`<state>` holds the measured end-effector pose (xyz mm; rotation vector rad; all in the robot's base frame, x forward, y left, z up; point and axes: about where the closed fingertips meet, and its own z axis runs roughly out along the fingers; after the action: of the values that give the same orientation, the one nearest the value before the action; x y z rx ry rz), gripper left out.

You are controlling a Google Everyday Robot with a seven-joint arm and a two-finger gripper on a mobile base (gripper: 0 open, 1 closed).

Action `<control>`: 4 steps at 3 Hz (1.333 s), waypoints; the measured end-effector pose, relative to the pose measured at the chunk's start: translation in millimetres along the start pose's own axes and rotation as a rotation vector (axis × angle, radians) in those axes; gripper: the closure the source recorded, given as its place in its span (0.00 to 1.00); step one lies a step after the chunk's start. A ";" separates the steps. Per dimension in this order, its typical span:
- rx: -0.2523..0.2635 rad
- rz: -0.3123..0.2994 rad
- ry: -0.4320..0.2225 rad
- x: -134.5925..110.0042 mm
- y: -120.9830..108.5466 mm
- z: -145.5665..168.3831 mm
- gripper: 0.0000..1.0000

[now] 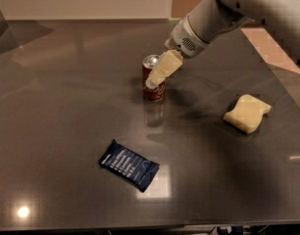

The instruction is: Move coke can near sponge

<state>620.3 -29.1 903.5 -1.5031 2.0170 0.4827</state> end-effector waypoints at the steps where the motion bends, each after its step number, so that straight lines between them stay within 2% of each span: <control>1: -0.027 -0.019 0.007 -7.1 9.3 7.5 0.18; 3: -0.044 -0.047 0.010 -10.3 23.7 -10.1 0.64; 4: -0.018 -0.048 0.016 -5.5 25.8 -39.0 0.87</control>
Offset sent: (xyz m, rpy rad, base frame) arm -0.0205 0.0126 0.0095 -0.0166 0.0099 0.0700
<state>588.0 -40.3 935.7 -1.5671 1.9889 0.4716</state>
